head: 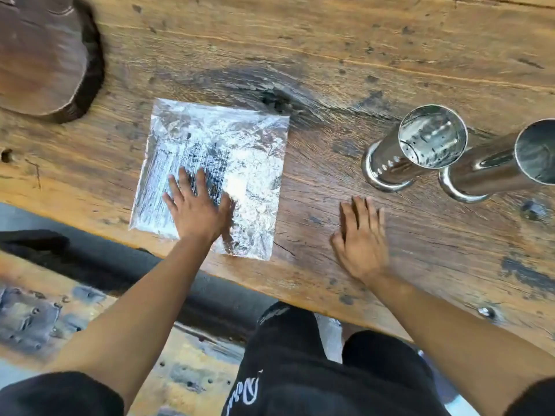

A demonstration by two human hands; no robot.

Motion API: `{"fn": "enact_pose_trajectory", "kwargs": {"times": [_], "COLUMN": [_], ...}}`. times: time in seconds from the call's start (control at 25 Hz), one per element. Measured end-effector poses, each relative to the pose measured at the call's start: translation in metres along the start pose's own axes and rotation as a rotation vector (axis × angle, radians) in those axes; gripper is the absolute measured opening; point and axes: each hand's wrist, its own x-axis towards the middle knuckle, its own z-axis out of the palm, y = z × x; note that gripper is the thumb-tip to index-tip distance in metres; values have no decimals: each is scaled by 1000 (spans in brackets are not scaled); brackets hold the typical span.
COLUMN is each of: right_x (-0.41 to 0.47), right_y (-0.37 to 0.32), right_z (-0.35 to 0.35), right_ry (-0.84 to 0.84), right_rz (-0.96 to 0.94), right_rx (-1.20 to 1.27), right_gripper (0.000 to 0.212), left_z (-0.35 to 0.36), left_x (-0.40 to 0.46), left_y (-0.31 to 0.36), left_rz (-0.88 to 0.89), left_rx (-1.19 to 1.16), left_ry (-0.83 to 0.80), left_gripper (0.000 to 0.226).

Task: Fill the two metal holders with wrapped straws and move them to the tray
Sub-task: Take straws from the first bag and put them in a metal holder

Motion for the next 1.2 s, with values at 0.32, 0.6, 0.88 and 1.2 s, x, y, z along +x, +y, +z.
{"fn": "enact_pose_trajectory", "kwargs": {"times": [0.32, 0.6, 0.88, 1.2], "right_x": [5, 2, -21, -75], "right_y": [3, 12, 59, 116], "right_z": [19, 19, 13, 24], "right_ry": [92, 97, 163, 263], "right_rz": [24, -12, 20, 168], "right_rx": [-34, 24, 85, 145], "right_gripper": [71, 66, 52, 46], "left_z": [18, 24, 33, 45], "left_x": [12, -15, -65, -114], "left_y": [5, 15, 33, 81], "left_rz": [50, 154, 319, 618], "left_rx": [-2, 18, 23, -33], "left_ry": [-10, -19, -56, -58], "left_gripper": [78, 77, 77, 61]}}
